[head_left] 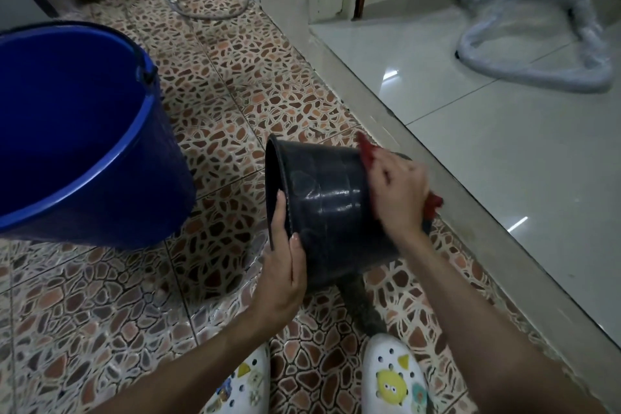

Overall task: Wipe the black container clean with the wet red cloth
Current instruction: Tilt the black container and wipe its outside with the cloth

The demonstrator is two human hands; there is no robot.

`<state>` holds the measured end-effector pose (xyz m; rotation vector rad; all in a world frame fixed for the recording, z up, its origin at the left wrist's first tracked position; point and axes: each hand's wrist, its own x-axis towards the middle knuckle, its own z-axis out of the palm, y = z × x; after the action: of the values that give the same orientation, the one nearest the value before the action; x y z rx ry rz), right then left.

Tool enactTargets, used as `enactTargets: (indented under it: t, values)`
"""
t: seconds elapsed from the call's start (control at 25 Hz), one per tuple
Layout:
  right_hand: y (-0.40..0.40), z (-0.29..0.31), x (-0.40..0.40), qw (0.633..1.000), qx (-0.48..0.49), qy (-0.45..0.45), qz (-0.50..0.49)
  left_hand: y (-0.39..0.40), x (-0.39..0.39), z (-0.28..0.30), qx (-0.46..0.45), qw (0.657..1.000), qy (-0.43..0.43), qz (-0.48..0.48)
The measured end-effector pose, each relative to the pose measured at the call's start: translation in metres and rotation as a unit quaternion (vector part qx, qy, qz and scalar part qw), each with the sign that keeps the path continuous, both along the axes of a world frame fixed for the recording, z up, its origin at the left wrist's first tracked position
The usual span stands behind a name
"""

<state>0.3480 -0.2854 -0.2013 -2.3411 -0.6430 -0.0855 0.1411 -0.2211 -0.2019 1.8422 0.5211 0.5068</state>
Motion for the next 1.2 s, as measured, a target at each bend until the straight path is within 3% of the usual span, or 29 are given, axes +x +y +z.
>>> enactTargets:
  t: [0.12, 0.24, 0.32, 0.36, 0.44, 0.56, 0.64, 0.76, 0.88, 0.96, 1.08, 1.12, 1.2]
  values:
    - [-0.020, 0.008, 0.034, 0.992, -0.027, 0.068, -0.107, 0.002, -0.006, 0.016, -0.024, 1.000, 0.011, -0.007]
    - [0.008, 0.029, -0.027, 0.996, 0.067, 0.053, 0.031, 0.024, 0.026, 0.036, -0.068, 0.992, 0.017, 0.109]
    - [0.022, 0.027, -0.075, 0.983, 0.081, 0.010, 0.165, 0.036, 0.047, 0.044, -0.059, 0.988, 0.036, 0.137]
    - [0.024, 0.023, -0.077, 0.981, 0.068, -0.017, 0.181, 0.037, 0.050, 0.042, -0.053, 0.988, 0.043, 0.140]
    - [0.014, 0.012, -0.039, 0.992, 0.037, -0.030, 0.112, 0.033, 0.045, 0.037, -0.054, 0.990, 0.041, 0.126]
    - [-0.023, 0.011, 0.032, 0.996, -0.034, 0.053, -0.056, 0.023, 0.037, 0.037, -0.020, 0.993, 0.027, 0.116]
    - [-0.026, 0.023, 0.028, 0.996, -0.018, 0.059, -0.072, 0.022, 0.039, 0.036, 0.001, 0.994, 0.023, 0.103]
    - [0.014, 0.043, -0.043, 0.994, 0.077, 0.019, 0.079, 0.022, 0.028, 0.025, 0.015, 0.996, 0.030, 0.083]
    - [0.025, 0.022, -0.087, 0.974, 0.064, -0.079, 0.204, 0.022, 0.019, 0.018, 0.028, 0.997, 0.024, 0.072]
    - [0.008, 0.007, -0.049, 0.987, 0.053, -0.081, 0.131, 0.020, 0.016, 0.017, 0.017, 0.998, 0.025, 0.062]
    - [-0.035, -0.001, 0.026, 0.993, -0.022, 0.052, -0.100, 0.015, 0.008, 0.008, 0.001, 0.999, 0.018, 0.035]
    - [-0.039, 0.003, 0.034, 0.989, -0.032, 0.070, -0.128, 0.012, 0.005, 0.007, -0.001, 1.000, 0.016, 0.026]
    - [-0.018, 0.020, 0.007, 0.997, 0.026, 0.039, -0.060, 0.006, 0.001, 0.002, 0.009, 1.000, 0.018, 0.020]
